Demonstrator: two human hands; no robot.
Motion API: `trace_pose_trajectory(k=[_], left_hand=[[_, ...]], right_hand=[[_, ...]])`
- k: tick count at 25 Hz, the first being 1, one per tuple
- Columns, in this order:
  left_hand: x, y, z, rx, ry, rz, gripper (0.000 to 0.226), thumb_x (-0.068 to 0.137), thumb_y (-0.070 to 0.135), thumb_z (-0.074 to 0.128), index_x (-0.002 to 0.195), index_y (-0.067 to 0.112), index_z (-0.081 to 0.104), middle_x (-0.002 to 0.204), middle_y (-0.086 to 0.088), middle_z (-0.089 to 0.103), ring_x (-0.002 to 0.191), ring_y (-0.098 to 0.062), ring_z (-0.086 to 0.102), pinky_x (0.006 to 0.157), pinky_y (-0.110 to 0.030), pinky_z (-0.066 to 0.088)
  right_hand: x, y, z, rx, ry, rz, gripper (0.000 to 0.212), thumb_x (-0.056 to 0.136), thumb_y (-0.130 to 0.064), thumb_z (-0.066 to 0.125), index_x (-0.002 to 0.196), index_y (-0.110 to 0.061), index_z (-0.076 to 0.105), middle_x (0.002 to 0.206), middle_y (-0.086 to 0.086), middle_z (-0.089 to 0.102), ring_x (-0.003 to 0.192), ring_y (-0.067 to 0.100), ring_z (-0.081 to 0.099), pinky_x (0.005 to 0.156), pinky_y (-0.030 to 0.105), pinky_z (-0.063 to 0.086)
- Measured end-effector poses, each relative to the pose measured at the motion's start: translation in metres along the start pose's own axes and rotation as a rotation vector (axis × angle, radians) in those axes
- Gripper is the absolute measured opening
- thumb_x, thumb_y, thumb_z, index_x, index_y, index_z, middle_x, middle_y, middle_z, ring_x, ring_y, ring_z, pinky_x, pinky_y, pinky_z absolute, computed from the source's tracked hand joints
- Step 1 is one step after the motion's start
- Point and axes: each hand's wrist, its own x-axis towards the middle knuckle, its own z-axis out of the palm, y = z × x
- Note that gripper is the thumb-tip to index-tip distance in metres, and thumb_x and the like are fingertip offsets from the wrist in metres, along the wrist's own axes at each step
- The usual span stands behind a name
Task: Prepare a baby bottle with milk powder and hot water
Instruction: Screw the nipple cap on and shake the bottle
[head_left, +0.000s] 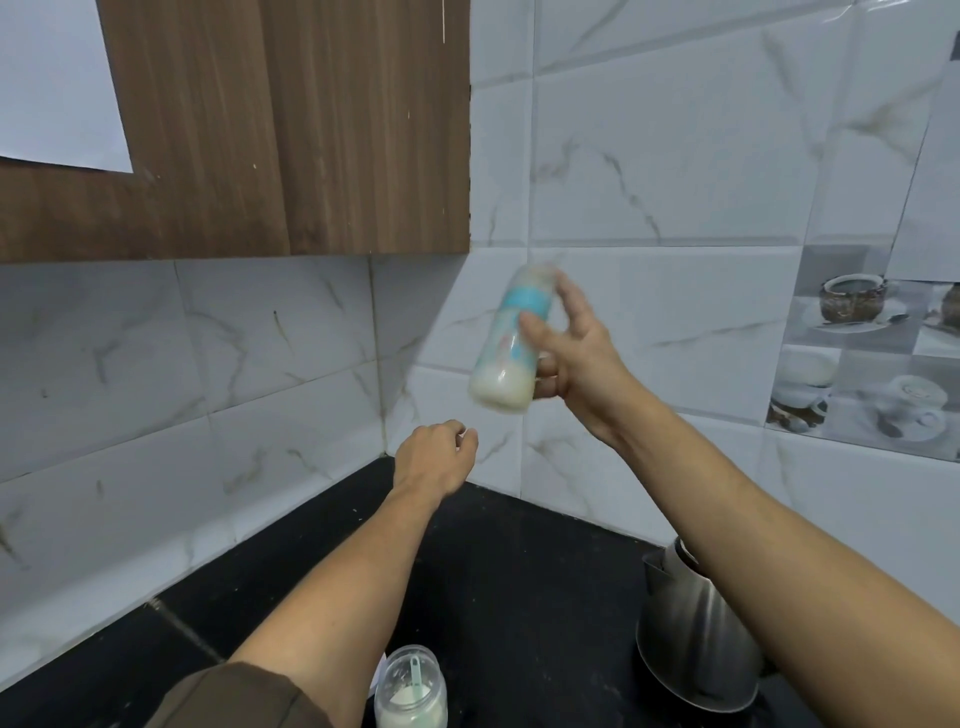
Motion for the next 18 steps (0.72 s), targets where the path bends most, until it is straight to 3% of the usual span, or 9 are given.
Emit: trace_pose_trajectory(k=[1, 2, 5, 6, 10, 11, 14, 15, 18], left_hand=[[0.001, 0.001, -0.002, 0.002, 0.001, -0.002, 0.043, 0.108, 0.043, 0.039, 0.115, 0.017, 0.073, 0.097, 0.0, 0.072, 0.089, -0.02, 0.066, 0.075, -0.034, 0.053], [0.003, 0.002, -0.005, 0.001, 0.006, -0.001, 0.043, 0.108, 0.043, 0.039, 0.115, 0.017, 0.073, 0.096, 0.0, 0.072, 0.089, -0.021, 0.066, 0.075, -0.034, 0.054], [0.005, 0.0, -0.006, -0.014, 0.017, -0.003, 0.045, 0.106, 0.042, 0.038, 0.116, 0.018, 0.074, 0.106, -0.001, 0.077, 0.096, -0.023, 0.068, 0.077, -0.035, 0.054], [0.004, 0.0, -0.006, -0.014, 0.018, -0.007, 0.045, 0.106, 0.043, 0.037, 0.115, 0.019, 0.074, 0.106, 0.0, 0.077, 0.096, -0.023, 0.069, 0.078, -0.036, 0.055], [0.002, -0.004, 0.001, -0.021, 0.001, -0.005, 0.043, 0.107, 0.043, 0.038, 0.113, 0.019, 0.073, 0.103, -0.001, 0.076, 0.09, -0.02, 0.067, 0.079, -0.037, 0.058], [0.003, -0.003, 0.001, -0.02, 0.003, -0.001, 0.043, 0.107, 0.043, 0.038, 0.114, 0.019, 0.073, 0.103, -0.001, 0.076, 0.09, -0.02, 0.067, 0.079, -0.036, 0.057], [0.002, -0.004, 0.0, -0.023, 0.018, -0.011, 0.043, 0.107, 0.042, 0.038, 0.114, 0.019, 0.074, 0.104, 0.0, 0.077, 0.093, -0.021, 0.067, 0.075, -0.033, 0.051], [0.003, -0.004, -0.001, -0.025, 0.017, -0.013, 0.043, 0.107, 0.042, 0.038, 0.113, 0.019, 0.074, 0.103, 0.0, 0.076, 0.093, -0.021, 0.067, 0.074, -0.033, 0.05], [0.004, 0.002, -0.003, -0.016, 0.008, -0.01, 0.041, 0.107, 0.042, 0.039, 0.105, 0.018, 0.073, 0.091, 0.0, 0.072, 0.087, -0.024, 0.066, 0.071, -0.035, 0.051]], right_hand=[[-0.006, 0.003, 0.001, -0.093, -0.116, -0.007, 0.071, 0.099, -0.02, 0.07, 0.155, -0.042, 0.034, 0.112, 0.01, 0.073, 0.076, 0.022, 0.075, 0.056, 0.03, 0.057], [-0.004, 0.005, 0.001, -0.099, -0.107, -0.029, 0.071, 0.099, -0.018, 0.069, 0.156, -0.042, 0.034, 0.111, 0.01, 0.072, 0.074, 0.019, 0.074, 0.056, 0.029, 0.057], [0.011, -0.002, -0.006, 0.283, 0.302, -0.055, 0.069, 0.1, -0.027, 0.069, 0.157, -0.039, 0.031, 0.129, 0.012, 0.066, 0.083, 0.027, 0.077, 0.068, 0.04, 0.062], [0.015, -0.003, -0.007, 0.342, 0.342, -0.061, 0.068, 0.101, -0.03, 0.068, 0.157, -0.039, 0.031, 0.132, 0.013, 0.064, 0.087, 0.03, 0.077, 0.072, 0.043, 0.063], [-0.005, 0.009, 0.0, -0.049, 0.058, -0.053, 0.073, 0.096, -0.025, 0.073, 0.155, -0.044, 0.034, 0.126, 0.012, 0.071, 0.094, 0.029, 0.077, 0.065, 0.038, 0.061], [-0.002, 0.011, -0.001, -0.045, 0.078, -0.062, 0.073, 0.096, -0.025, 0.073, 0.155, -0.043, 0.035, 0.126, 0.012, 0.071, 0.093, 0.029, 0.077, 0.065, 0.038, 0.061], [0.011, 0.007, -0.006, 0.309, 0.34, -0.016, 0.067, 0.099, -0.032, 0.07, 0.155, -0.039, 0.034, 0.133, 0.012, 0.063, 0.087, 0.029, 0.079, 0.072, 0.043, 0.063], [0.013, 0.009, -0.007, 0.304, 0.329, 0.012, 0.068, 0.099, -0.033, 0.07, 0.155, -0.038, 0.033, 0.135, 0.013, 0.063, 0.088, 0.03, 0.079, 0.073, 0.045, 0.064], [0.0, 0.021, 0.005, -0.019, 0.056, 0.05, 0.072, 0.096, -0.03, 0.075, 0.155, -0.044, 0.036, 0.128, 0.012, 0.07, 0.089, 0.03, 0.078, 0.067, 0.041, 0.062]])
